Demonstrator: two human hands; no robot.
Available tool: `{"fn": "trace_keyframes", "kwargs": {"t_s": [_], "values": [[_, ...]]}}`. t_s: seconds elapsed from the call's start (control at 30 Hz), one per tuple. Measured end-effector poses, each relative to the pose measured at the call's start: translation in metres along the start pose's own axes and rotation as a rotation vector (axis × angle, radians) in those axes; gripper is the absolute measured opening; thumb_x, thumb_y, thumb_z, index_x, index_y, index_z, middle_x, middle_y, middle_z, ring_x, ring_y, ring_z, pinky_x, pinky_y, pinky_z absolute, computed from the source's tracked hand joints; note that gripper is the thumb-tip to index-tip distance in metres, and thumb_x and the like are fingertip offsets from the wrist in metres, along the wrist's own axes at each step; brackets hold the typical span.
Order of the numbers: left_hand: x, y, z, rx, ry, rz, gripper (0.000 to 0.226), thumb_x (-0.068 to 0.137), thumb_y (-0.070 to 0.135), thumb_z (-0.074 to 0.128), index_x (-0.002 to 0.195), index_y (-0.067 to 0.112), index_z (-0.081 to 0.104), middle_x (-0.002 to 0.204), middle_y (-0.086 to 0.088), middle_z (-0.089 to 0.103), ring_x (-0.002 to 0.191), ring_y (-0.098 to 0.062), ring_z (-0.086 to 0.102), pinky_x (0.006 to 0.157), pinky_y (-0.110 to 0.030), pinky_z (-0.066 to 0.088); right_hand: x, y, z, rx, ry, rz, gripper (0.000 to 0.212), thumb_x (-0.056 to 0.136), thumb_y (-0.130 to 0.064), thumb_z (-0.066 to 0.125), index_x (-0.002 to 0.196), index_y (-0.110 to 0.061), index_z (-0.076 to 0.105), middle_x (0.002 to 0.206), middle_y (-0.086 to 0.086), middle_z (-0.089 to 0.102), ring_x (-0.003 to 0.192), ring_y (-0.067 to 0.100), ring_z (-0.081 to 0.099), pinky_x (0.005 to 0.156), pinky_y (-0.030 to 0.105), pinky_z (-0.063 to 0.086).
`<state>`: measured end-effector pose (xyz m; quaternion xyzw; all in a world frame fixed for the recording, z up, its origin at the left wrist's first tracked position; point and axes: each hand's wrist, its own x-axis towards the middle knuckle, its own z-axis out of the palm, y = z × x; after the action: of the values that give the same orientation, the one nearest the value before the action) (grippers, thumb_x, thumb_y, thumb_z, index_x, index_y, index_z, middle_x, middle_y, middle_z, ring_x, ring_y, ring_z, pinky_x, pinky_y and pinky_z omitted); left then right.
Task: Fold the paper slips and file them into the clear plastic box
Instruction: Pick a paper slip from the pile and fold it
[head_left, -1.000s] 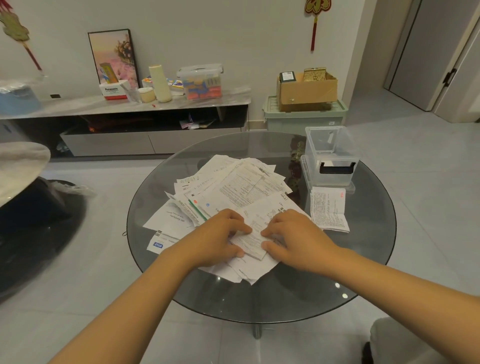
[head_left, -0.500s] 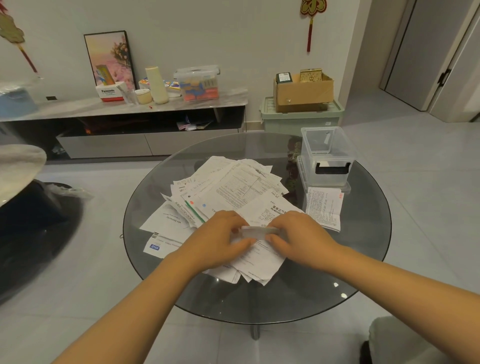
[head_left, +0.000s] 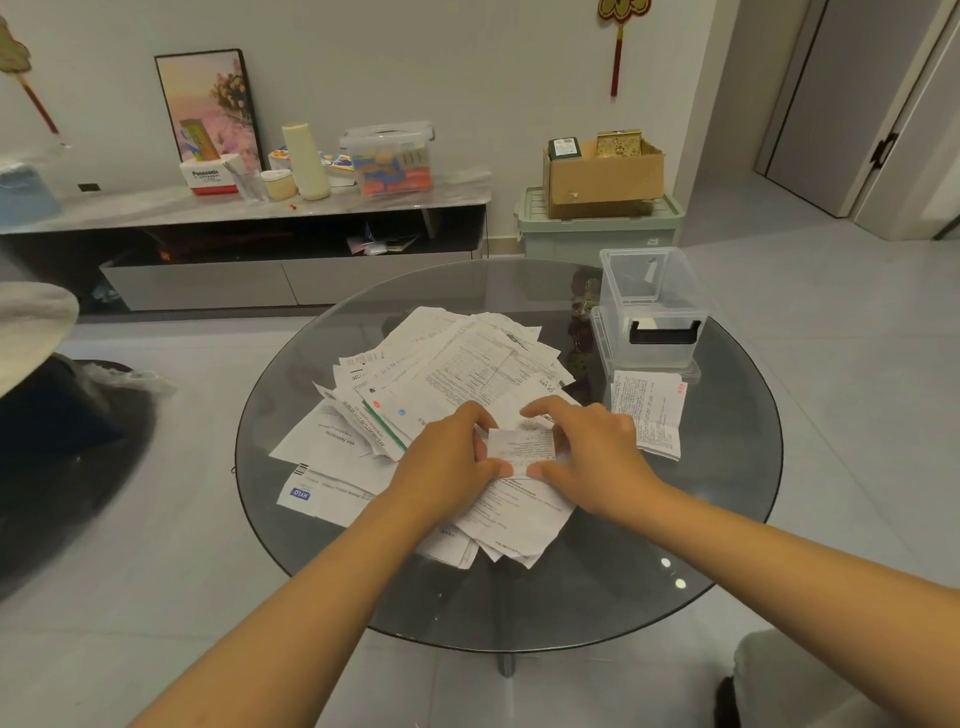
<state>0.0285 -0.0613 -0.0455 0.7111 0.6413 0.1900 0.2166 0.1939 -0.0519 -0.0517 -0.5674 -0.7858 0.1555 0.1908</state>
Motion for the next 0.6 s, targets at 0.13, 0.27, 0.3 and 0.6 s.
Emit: {"fn": "trace_keyframes", "kwargs": {"t_s": [0.13,0.27,0.3,0.6], "values": [[0.0030,-0.0020,-0.0024,-0.025,-0.005,-0.018,0.041,0.076,0.027,0.076,0.106,0.027,0.048,0.090,0.009,0.051,0.072,-0.004,0.047,0.066,-0.021,0.039,0.0024,0.0013,-0.0004,-0.101,-0.022,-0.056,0.035,0.085,-0.035,0.064,0.119,-0.042,0.056,0.124,-0.010,0.043,0.118,0.014,0.033,0.088,0.026,0.014],[0.0034,-0.0043,-0.0055,0.046,-0.019,0.080,0.028,0.078,0.023,0.074,0.097,0.029,0.053,0.100,0.009,0.046,0.088,-0.008,0.046,0.078,-0.021,0.036,0.0035,0.0060,-0.0040,-0.191,-0.089,-0.129,0.033,0.091,-0.034,0.056,0.124,-0.040,0.056,0.130,-0.013,0.044,0.120,0.014,0.029,0.088,0.026,0.014],[0.0029,-0.0049,-0.0058,0.078,-0.032,0.122,0.021,0.080,0.024,0.073,0.091,0.028,0.056,0.099,0.010,0.046,0.093,-0.009,0.046,0.080,-0.020,0.035,0.0030,0.0072,-0.0042,-0.211,-0.098,-0.160,0.034,0.093,-0.034,0.053,0.127,-0.038,0.055,0.130,-0.014,0.045,0.120,0.014,0.029,0.087,0.026,0.013],[-0.0011,-0.0021,-0.0079,0.210,-0.043,0.256,0.015,0.081,0.037,0.069,0.090,0.025,0.065,0.093,0.012,0.057,0.088,-0.006,0.048,0.081,-0.024,0.043,0.0023,0.0075,-0.0075,-0.333,-0.106,-0.323,0.036,0.091,-0.048,0.048,0.120,-0.032,0.061,0.118,-0.012,0.060,0.118,0.013,0.040,0.097,0.030,0.017]]}}
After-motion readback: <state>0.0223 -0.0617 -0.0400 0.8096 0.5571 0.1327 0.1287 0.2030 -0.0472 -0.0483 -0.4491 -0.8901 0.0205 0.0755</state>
